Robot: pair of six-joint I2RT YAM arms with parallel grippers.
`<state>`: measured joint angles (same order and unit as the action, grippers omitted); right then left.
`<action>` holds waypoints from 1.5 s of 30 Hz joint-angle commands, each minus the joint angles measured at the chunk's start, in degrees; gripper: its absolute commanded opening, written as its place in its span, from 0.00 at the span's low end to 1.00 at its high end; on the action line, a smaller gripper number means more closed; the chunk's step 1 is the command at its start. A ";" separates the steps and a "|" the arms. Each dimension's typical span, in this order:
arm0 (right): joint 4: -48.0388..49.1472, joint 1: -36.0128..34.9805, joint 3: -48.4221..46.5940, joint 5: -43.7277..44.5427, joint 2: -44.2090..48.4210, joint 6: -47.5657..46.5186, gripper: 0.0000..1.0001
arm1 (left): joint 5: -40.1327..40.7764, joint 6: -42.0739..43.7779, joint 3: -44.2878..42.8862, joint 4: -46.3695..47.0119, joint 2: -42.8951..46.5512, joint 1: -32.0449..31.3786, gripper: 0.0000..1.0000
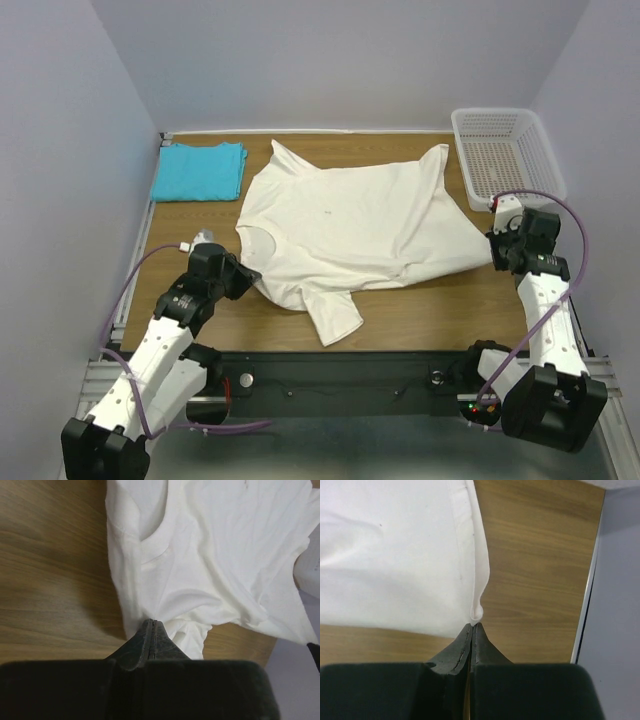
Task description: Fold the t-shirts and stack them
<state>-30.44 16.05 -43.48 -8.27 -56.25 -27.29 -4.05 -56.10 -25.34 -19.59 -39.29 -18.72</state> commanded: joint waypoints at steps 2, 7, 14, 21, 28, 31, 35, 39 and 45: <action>-4.45 0.47 -0.54 4.05 2.89 -6.55 0.01 | 0.70 4.14 -11.99 -7.99 1.23 2.90 0.00; -7.70 0.47 -2.31 3.97 4.65 -8.83 0.01 | 1.07 6.96 -18.69 -13.45 0.18 4.57 0.00; -13.77 0.47 1.82 2.65 6.41 -14.28 0.01 | -7.02 8.19 -9.73 -11.96 0.70 5.45 0.00; -20.79 0.47 5.51 2.55 7.30 -20.17 0.01 | -6.32 10.39 -9.99 -14.51 3.25 5.71 0.00; -22.04 0.47 5.70 7.21 6.68 -21.05 0.05 | -14.04 11.62 -2.70 -5.65 1.06 5.71 0.22; -20.55 0.47 1.40 3.98 6.94 -16.85 0.68 | -15.02 12.76 -0.24 -4.57 -1.49 5.63 0.39; -16.25 0.47 -5.46 -4.63 3.97 -8.16 0.80 | -13.26 13.38 -1.55 -6.51 -4.56 5.45 0.53; -11.41 0.47 -8.19 -16.22 -2.27 -1.46 0.81 | -13.61 10.05 -0.15 -4.50 -8.34 4.92 0.57; -6.05 0.47 -9.52 -24.07 -9.75 4.35 0.82 | -11.06 6.27 -1.29 -4.49 -13.80 2.64 0.57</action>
<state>-41.60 16.16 -51.35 -25.06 -64.47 -28.27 -16.25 -47.13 -26.00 -25.12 -52.03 -14.63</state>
